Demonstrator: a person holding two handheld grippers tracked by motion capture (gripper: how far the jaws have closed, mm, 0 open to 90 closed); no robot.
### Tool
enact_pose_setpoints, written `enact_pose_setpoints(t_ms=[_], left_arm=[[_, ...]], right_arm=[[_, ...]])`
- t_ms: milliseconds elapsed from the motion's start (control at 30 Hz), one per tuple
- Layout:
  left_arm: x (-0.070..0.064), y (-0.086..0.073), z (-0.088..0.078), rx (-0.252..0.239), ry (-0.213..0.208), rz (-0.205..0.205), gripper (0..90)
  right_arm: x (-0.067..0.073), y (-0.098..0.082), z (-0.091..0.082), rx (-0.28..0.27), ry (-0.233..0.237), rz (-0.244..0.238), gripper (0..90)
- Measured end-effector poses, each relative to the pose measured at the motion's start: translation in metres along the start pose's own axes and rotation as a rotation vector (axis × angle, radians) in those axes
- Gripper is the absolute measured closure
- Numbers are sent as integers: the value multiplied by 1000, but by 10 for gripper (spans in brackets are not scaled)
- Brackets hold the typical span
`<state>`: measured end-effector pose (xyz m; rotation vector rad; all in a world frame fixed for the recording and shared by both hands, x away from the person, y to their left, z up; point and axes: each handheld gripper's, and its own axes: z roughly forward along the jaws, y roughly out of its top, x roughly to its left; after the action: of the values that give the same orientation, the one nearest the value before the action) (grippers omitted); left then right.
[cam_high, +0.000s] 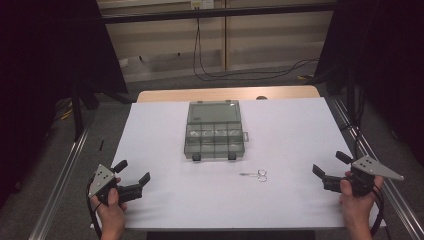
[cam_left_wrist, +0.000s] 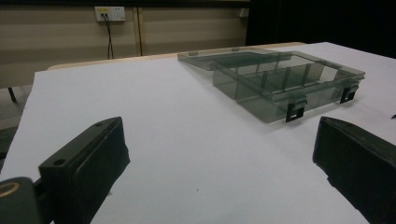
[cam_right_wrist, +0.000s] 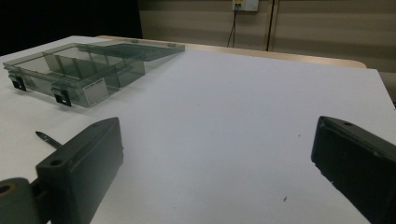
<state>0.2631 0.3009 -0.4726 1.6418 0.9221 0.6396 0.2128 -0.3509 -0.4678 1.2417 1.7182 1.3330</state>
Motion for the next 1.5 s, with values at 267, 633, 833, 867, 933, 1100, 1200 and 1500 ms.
enact_pose_setpoints(t_ms=[267, 633, 833, 867, 933, 1100, 1200, 1500], left_arm=[[0, -1, 0, -3, 3, -2, 30], [-1, -2, 1, 0, -2, 2, 31], [-1, -2, 1, 7, 2, 6, 31], [-1, -1, 0, 14, 4, 8, 32], [-1, -2, 1, 9, 1, 11, 32], [-2, -2, 1, 10, -3, 16, 32], [-2, -2, 2, 4, 2, 10, 32], [-2, -2, 1, 14, -2, 19, 32]], right_arm=[[9, 7, 7, 45, 38, -38, 40], [32, 28, 23, 112, 129, -129, 0], [38, 35, 33, 130, 150, -145, 0], [39, 36, 35, 132, 150, -147, 0], [40, 38, 38, 140, 154, -144, 0], [45, 43, 48, 169, 182, -173, 0], [50, 47, 54, 190, 197, -192, 0], [62, 60, 73, 247, 242, -241, 0]])
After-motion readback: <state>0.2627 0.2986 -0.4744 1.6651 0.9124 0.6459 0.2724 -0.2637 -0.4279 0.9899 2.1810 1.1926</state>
